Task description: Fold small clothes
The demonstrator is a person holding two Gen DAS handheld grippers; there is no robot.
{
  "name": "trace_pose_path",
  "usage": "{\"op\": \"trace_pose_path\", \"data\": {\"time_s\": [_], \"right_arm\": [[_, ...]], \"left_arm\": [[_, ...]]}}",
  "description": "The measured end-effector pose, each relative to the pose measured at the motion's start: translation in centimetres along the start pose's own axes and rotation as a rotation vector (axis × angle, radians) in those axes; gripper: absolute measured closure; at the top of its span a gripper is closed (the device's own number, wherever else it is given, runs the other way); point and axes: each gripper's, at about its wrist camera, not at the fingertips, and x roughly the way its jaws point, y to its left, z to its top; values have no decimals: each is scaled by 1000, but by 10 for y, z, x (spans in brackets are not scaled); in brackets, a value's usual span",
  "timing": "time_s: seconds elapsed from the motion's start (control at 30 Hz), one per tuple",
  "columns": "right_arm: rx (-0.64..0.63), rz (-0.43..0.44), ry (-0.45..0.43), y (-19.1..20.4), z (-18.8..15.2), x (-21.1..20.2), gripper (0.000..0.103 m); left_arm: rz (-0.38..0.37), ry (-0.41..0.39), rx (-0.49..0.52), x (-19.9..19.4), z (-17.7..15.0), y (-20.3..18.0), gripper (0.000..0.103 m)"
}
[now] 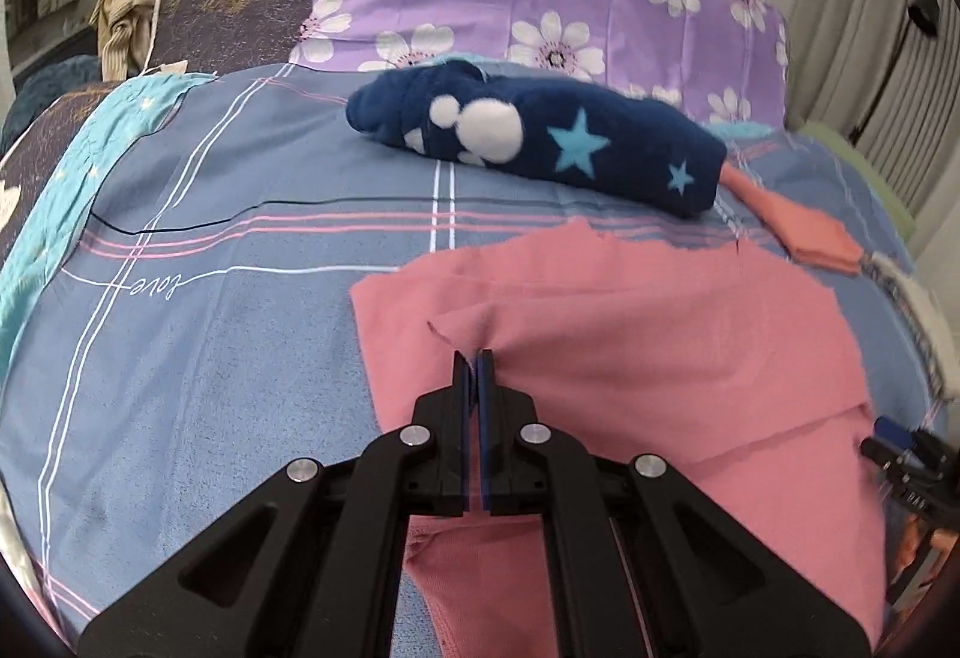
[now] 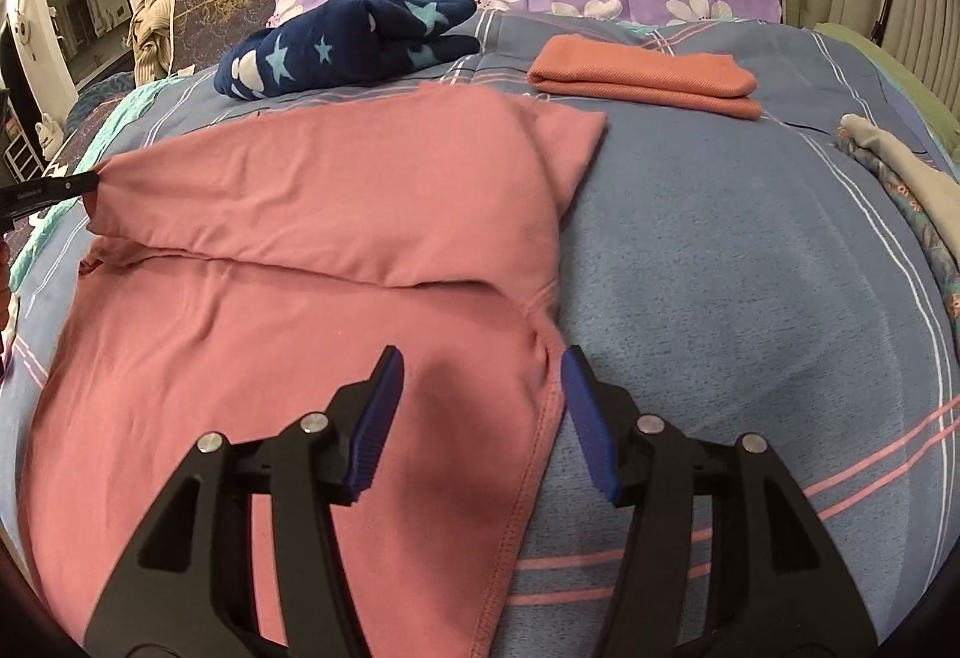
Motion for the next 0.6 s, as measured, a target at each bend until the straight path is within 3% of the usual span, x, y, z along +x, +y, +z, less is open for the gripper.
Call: {"op": "trace_pose_path", "data": {"time_s": [0.03, 0.1, 0.13, 0.17, 0.4, 0.5, 0.53, 0.57, 0.6], "right_arm": [[1, 1, 0, 0, 0, -1, 46], [3, 2, 0, 0, -1, -1, 46], [4, 3, -1, -1, -1, -2, 46], [4, 3, -2, -2, -2, -1, 45], [114, 26, -22, -25, 18, -1, 45], [170, 42, -27, -41, 37, 4, 46], [182, 39, -26, -46, 43, 6, 47], [205, 34, -21, -53, 54, 12, 52], [223, 33, -16, -58, 61, 16, 59]], "left_arm": [[15, -9, -9, -2, 0, 3, 99], [54, -20, -13, -5, 0, 7, 82], [79, -20, -18, -5, -2, 10, 67], [90, -24, -19, -5, -4, 11, 64], [27, 26, 131, 15, -26, -28, 64], [60, 92, 200, 45, -42, -51, 64], [95, 105, 221, 57, -50, -56, 59], [144, 38, 259, 60, -59, -63, 57], [167, 35, 278, 60, -60, -67, 57]]}}
